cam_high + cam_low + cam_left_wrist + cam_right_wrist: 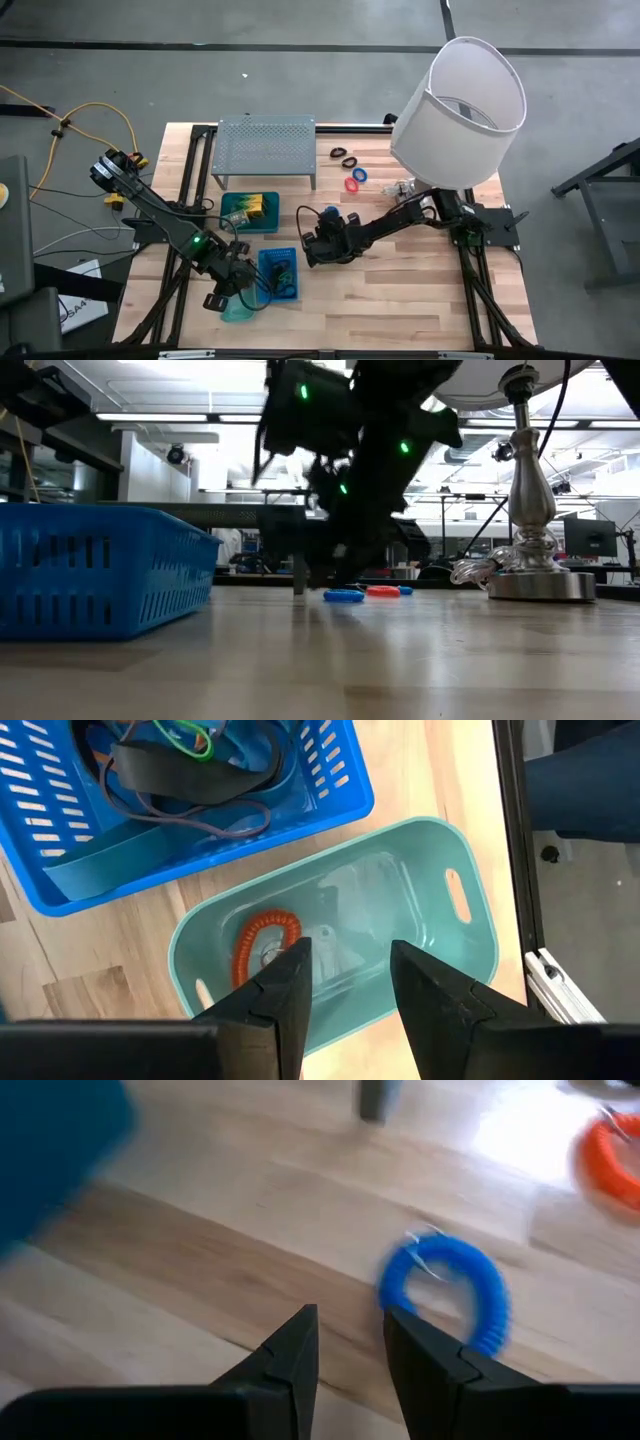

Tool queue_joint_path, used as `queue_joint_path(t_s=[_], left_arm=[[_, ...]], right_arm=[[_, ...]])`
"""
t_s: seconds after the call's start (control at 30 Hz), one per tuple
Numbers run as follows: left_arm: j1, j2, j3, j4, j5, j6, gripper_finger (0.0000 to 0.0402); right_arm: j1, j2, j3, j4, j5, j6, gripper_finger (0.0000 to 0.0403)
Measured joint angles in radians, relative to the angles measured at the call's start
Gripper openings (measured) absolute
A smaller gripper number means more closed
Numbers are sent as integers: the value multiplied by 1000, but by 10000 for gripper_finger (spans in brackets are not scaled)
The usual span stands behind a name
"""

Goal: Pick & Place Office Desk Supplies
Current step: Put the bottom blue spring keychain into the green bin

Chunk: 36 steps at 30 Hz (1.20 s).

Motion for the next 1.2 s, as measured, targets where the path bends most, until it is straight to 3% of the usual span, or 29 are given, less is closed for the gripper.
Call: queue_joint_path(t_s=[0.33,0.83,1.03,1.2], left_arm=[[0,0,0,5,0,0,133],[0,0,0,5,0,0,133],[0,0,0,5,0,0,133],[0,0,0,9,0,0,133]], right_arm=[[3,27,-4,-14,27,17,104],[20,27,-4,6,155,12,104],[-11,27,-4,-13,58,12,104],[-21,27,-4,-28,49,12,104]])
